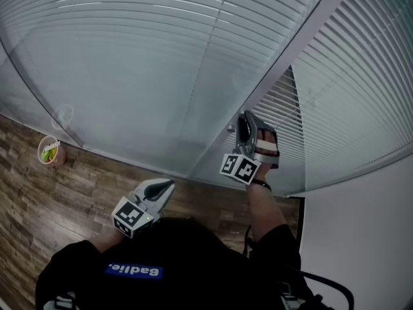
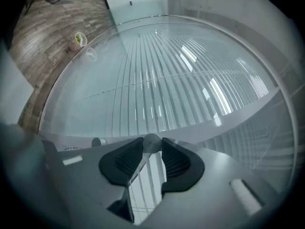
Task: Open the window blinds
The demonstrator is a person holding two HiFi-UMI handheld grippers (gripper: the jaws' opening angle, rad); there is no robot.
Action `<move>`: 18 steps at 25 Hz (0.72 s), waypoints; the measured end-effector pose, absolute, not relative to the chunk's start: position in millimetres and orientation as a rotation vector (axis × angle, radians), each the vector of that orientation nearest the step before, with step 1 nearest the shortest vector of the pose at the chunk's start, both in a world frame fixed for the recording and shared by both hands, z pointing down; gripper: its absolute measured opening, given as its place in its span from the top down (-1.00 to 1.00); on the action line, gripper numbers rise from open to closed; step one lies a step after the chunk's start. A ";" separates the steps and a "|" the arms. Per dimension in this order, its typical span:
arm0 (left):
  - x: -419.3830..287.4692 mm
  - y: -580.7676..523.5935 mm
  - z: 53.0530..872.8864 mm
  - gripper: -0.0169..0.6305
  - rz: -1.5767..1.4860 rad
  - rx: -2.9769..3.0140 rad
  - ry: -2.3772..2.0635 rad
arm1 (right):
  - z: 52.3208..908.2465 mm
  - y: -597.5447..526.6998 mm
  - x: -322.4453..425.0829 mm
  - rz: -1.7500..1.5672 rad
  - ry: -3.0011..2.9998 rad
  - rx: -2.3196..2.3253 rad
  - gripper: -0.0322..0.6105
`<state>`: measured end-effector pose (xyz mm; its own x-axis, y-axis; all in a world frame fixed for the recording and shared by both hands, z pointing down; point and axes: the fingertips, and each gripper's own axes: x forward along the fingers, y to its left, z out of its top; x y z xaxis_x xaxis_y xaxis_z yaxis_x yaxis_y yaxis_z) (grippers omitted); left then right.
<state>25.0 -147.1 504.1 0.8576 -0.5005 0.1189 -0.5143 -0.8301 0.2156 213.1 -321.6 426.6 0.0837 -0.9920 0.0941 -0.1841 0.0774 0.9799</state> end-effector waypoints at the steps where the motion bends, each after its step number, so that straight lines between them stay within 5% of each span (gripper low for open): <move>1: 25.1 -147.2 504.3 0.95 0.086 2.791 -0.774 | 426.4 -322.0 213.3 -0.972 -1.322 1.334 0.57; 18: 18.9 -144.4 505.4 0.95 0.081 2.774 -0.790 | 424.9 -319.4 211.6 -0.974 -1.325 1.346 0.45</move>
<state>18.9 -144.4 505.4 0.8509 -0.5108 0.1225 -0.5250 -0.8199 0.2285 211.6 -319.4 424.9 0.0859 -0.9925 0.0872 -0.2132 0.0672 0.9747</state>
